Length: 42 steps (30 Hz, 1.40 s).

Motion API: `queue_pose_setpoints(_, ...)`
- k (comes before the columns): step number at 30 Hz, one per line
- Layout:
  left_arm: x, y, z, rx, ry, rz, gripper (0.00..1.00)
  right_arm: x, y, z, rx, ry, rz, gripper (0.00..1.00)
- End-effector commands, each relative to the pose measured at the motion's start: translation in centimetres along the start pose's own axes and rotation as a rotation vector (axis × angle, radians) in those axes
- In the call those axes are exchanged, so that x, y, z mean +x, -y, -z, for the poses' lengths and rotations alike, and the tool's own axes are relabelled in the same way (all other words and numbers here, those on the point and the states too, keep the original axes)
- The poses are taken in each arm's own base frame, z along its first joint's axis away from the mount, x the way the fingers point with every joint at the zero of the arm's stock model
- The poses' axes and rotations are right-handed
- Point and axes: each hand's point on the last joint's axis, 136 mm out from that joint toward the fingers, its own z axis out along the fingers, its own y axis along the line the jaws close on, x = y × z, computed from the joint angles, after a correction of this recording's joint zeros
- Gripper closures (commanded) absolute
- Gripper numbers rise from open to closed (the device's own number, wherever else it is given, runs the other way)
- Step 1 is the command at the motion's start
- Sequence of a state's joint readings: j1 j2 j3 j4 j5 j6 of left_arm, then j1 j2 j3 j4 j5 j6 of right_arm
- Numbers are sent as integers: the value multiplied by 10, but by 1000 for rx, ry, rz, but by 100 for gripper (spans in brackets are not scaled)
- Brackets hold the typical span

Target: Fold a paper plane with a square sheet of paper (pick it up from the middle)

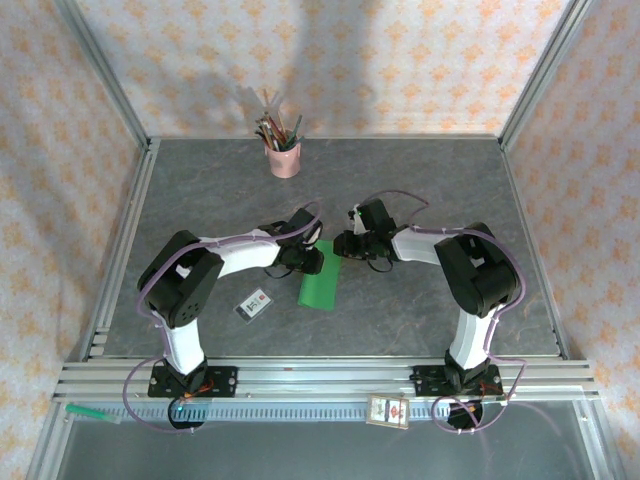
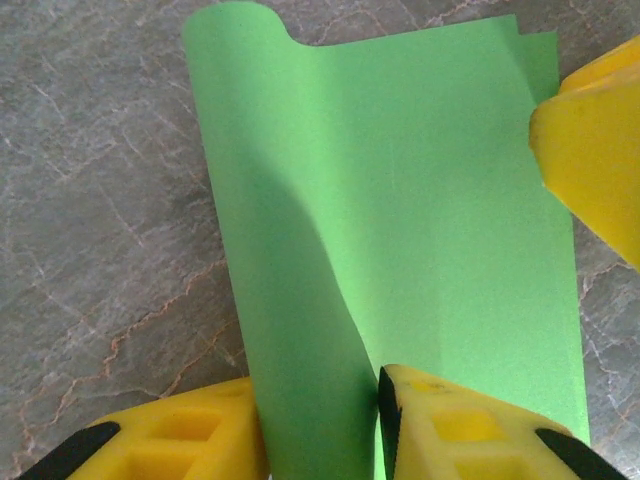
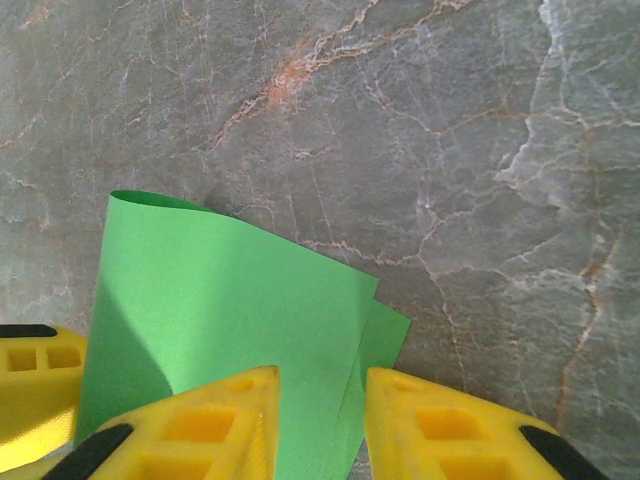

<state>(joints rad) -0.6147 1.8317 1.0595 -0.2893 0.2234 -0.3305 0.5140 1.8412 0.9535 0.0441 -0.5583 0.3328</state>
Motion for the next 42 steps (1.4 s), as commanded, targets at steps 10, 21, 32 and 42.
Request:
queue_pose_setpoints(10, 34, -39, -17, -154, -113, -22, 65, -6, 8, -11, 32, 5, -6, 71)
queue_pose_setpoints(21, 31, -35, -18, -136, -115, -28, 62, -12, -1, -7, -8, 19, -2, 71)
queue_pose_setpoints(32, 30, -38, -17, -160, -122, -51, 58, -15, 5, -7, -4, 14, -20, 71)
queue_pose_setpoints(42, 30, -41, -23, -180, -136, -50, 59, -15, 6, -7, 0, 10, -16, 71)
